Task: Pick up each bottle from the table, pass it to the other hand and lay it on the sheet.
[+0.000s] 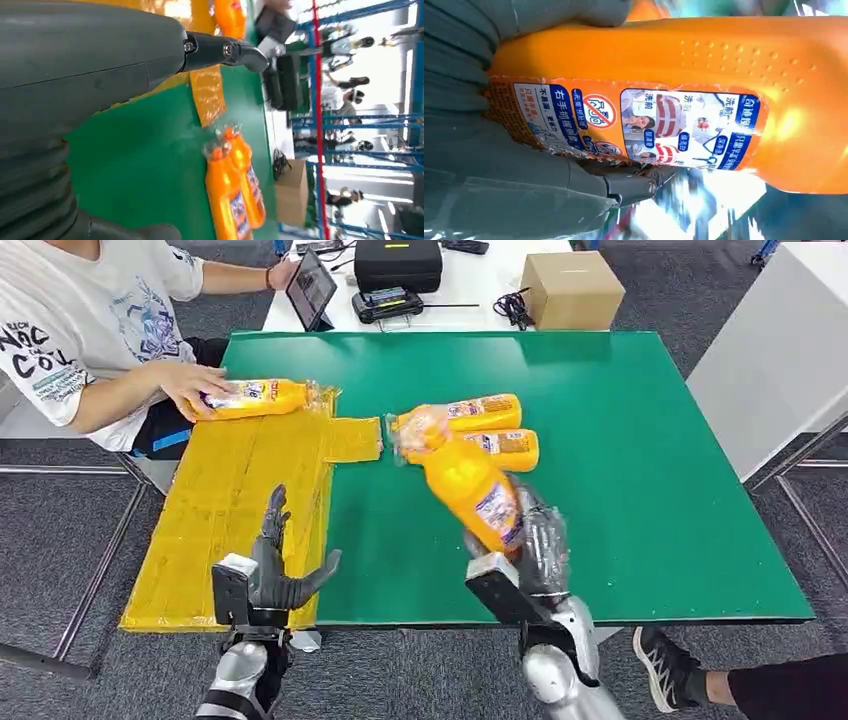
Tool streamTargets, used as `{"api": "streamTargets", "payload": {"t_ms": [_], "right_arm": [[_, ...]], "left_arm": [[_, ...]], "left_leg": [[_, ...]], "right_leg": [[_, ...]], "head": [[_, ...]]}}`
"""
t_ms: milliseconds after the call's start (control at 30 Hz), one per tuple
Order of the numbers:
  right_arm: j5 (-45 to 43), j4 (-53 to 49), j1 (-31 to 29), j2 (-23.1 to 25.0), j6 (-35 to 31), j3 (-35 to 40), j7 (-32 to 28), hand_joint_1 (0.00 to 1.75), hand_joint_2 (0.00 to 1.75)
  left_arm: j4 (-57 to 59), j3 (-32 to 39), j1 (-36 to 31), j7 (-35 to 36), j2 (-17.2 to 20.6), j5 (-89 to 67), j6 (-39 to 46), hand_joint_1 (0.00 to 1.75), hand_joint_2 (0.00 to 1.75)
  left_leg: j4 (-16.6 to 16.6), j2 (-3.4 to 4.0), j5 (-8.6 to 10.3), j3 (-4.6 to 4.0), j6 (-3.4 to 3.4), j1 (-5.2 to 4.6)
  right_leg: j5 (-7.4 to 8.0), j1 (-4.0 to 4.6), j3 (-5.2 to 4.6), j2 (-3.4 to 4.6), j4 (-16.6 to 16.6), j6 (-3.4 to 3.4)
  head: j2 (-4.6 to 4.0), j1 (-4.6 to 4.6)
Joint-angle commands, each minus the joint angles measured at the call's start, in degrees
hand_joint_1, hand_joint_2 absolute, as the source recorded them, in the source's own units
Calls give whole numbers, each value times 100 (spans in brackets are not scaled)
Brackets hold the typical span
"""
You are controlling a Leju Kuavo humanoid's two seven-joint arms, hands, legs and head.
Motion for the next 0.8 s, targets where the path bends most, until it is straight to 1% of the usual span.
{"api": "streamTargets", "payload": {"t_ms": [33, 67, 100, 133, 167, 200, 267, 300, 333, 367, 433, 500, 533, 567, 600, 700, 733, 767, 800], "right_arm": [[-183, -590, 794, 740, -601, -1167, -648, 175, 175], [-183, -397, 786, 715, -480, -1145, -713, 175, 175], [-178, -291, 771, 734, -461, -1160, -742, 175, 175], [-188, -95, 743, 783, -497, -1171, -900, 175, 175], [-219, 15, 725, 763, -334, -1108, -936, 175, 175], [-210, 151, 697, 799, -345, -1096, -975, 175, 175], [-188, 317, 674, 834, -274, -1009, -1027, 175, 175], [-168, 466, 651, 847, -195, -928, -1045, 175, 175], [-122, 881, 571, 909, 184, -707, -1004, 175, 175], [-102, 1442, 432, 1035, 141, -490, -1153, 175, 175], [-180, 1960, 281, 1142, -62, -309, -1320, 175, 175], [-287, 2322, 146, 1184, 24, -82, -1325, 175, 175], [-348, 2443, 99, 1211, 39, -31, -1353, 175, 175], [-370, 2537, 49, 1225, 73, 39, -1349, 175, 175], [-372, 2567, 27, 1251, 65, 63, -1357, 175, 175], [-367, 2728, -78, 1320, 153, 247, -1366, 175, 175], [-246, 2867, -165, 1328, 181, 390, -1289, 175, 175], [-246, 2867, -165, 1328, 181, 390, -1289, 175, 175], [-246, 2867, -165, 1328, 181, 390, -1289, 175, 175]], "left_arm": [[-284, -565, 92, 880, 232, 1479, -1282, 0, 175], [-296, -676, 113, 983, 314, 1798, -1571, 0, 175], [-302, -738, 123, 1038, 361, 1961, -1723, 0, 175], [-320, -853, 138, 1142, 454, 2244, -1985, 0, 175], [-322, -906, 134, 1166, 490, 2353, -2094, 0, 175], [-334, -938, 134, 1167, 507, 2364, -2095, 0, 175], [-322, -1025, 108, 1220, 548, 2484, -2254, 0, 175], [-293, -1070, 93, 1269, 559, 2552, -2309, 0, 175], [-222, -1181, 61, 1437, 587, 2791, -2569, 0, 175], [-146, -1285, 37, 1451, 612, 2878, -2641, 0, 175], [-85, -1369, 10, 1413, 631, 2932, -2641, 0, 175], [-60, -1449, -14, 1411, 665, 2983, -2694, 0, 175], [-63, -1486, -26, 1405, 686, 2979, -2719, 0, 175], [-74, -1502, -38, 1399, 690, 2966, -2708, 0, 175], [-92, -1514, -48, 1380, 699, 2924, -2691, 0, 175], [-84, -1523, -63, 1383, 670, 2924, -2666, 0, 175], [-40, -1530, -95, 1401, 656, 2918, -2647, 0, 175], [-40, -1530, -95, 1401, 656, 2918, -2647, 0, 175], [-40, -1530, -95, 1401, 656, 2918, -2647, 0, 175]], "left_leg": [[-4, -4, -7, 15, -6, 1], [-5, 0, -15, 32, -10, 6], [-6, 0, -9, 21, -7, 3], [-7, 4, -14, 34, -10, 7], [-9, 10, -11, 30, -9, 4], [-10, 16, -15, 39, -12, 8], [-8, 12, -8, 20, -7, 4], [-9, 17, -14, 35, -11, 9], [-8, 13, -9, 24, -8, 5], [-12, 21, -14, 44, -12, 9], [-13, 24, -8, 31, -9, 9], [-20, 39, -17, 62, -15, 16], [-14, 37, -13, 44, -13, 17], [-12, 24, -6, 26, -9, 11], [-13, 31, -14, 44, -14, 17], [-9, 27, -15, 41, -13, 19], [-9, 20, -6, 21, -8, 12], [-10, 28, -14, 41, -12, 18], [-9, 21, -8, 28, -9, 14]], "right_leg": [[-10, 1, 16, -7, -2, -7], [-15, 7, 34, -4, -5, -12], [-9, 4, 23, -4, -6, -9], [-12, 8, 36, -1, -9, -12], [-8, 5, 29, 6, -9, -10], [-8, 10, 38, 10, -12, -14], [-3, 5, 19, 7, -8, -9], [-6, 10, 34, 11, -11, -13], [-4, 7, 23, 8, -9, -10], [-7, 12, 42, 13, -14, -15], [0, 11, 27, 19, -14, -10], [-4, 17, 57, 31, -23, -18], [-1, 16, 38, 30, -16, -14], [0, 10, 22, 18, -9, -9], [-4, 16, 40, 24, -14, -16], [-7, 16, 37, 20, -8, -14], [-1, 9, 18, 15, -6, -8], [-5, 16, 38, 22, -10, -13], [-2, 11, 25, 16, -8, -10]], "head": [[0, -2], [0, -2], [0, 0], [0, -2], [0, 0], [0, 0], [0, 0], [0, 0], [0, -2], [0, 0], [0, 0], [0, 0], [0, 0], [0, -2], [0, 0], [0, 0], [0, 0], [0, 0], [0, 0]]}}
